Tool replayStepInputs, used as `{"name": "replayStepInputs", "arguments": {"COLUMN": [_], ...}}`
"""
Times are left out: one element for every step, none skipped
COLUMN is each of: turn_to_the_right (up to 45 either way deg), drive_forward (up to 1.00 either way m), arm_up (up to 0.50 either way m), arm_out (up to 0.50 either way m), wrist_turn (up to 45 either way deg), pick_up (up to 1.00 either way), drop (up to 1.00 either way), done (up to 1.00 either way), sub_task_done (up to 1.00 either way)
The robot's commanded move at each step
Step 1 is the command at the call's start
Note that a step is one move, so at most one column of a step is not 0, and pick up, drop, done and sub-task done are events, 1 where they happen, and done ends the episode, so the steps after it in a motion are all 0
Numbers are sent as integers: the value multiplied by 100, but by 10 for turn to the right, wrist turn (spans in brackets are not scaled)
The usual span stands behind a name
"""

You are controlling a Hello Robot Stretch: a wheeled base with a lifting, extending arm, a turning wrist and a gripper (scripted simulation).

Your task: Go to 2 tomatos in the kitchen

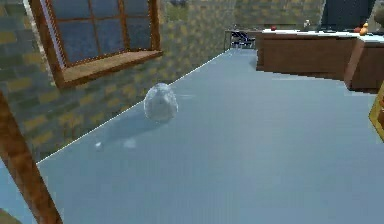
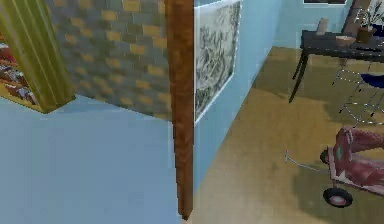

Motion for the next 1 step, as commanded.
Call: {"name": "replayStepInputs", "arguments": {"turn_to_the_right": [300], "drive_forward": [0], "arm_up": [0], "arm_out": [0], "wrist_turn": [0], "pick_up": [0], "drop": [0], "done": [0], "sub_task_done": [0]}}
